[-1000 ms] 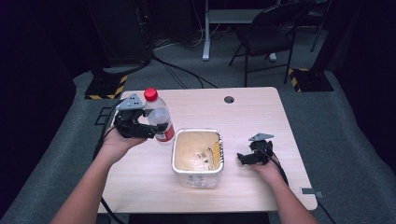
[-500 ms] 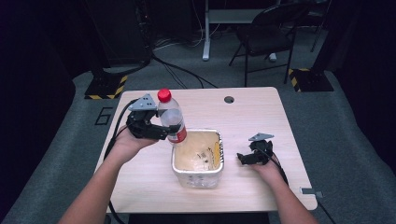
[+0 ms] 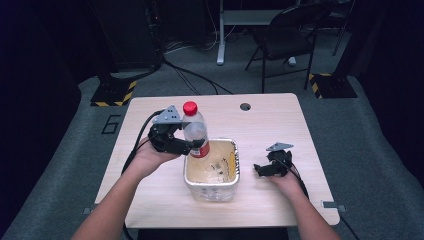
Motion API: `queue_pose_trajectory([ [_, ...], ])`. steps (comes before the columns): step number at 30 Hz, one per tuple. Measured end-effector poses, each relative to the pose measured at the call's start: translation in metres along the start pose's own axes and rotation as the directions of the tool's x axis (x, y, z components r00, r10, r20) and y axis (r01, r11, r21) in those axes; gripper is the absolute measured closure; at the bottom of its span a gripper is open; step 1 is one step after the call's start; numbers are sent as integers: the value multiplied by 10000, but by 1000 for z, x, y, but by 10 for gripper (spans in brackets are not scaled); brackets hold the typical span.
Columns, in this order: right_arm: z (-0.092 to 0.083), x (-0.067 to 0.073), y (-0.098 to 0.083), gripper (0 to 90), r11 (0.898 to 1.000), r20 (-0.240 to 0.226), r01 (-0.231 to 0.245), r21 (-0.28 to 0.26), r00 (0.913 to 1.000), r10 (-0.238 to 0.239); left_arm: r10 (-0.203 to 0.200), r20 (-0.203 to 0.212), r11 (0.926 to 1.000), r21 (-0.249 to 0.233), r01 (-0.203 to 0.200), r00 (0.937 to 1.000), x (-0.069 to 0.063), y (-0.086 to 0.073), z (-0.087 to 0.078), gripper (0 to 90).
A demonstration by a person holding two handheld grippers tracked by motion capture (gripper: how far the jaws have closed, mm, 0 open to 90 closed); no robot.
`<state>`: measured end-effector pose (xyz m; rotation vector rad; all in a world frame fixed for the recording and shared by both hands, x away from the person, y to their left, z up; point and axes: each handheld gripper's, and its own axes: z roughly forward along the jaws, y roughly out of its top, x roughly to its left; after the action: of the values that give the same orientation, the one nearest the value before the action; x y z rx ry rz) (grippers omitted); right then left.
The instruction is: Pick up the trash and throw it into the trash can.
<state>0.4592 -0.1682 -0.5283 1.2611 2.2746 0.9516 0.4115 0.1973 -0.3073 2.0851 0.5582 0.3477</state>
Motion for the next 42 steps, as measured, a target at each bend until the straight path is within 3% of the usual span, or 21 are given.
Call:
queue_pose_trajectory([
  [24, 0, 0, 0, 0, 10000, 13, -10, -20, 10000, 10, -176, 312, 9990, 421, 162, 9994, -5, -41, 45, 290],
  [33, 0, 0, 0, 0, 10000, 10, 17, -16, 10000, -17, -235, 552, 9961, 859, 187, 9982, -8, -53, 60, 289],
  [42, 0, 0, 0, 0, 10000, 25, 32, -17, 10000, -32, 76, 631, 9897, 1425, -166, 9980, -11, -58, 71, 287],
])
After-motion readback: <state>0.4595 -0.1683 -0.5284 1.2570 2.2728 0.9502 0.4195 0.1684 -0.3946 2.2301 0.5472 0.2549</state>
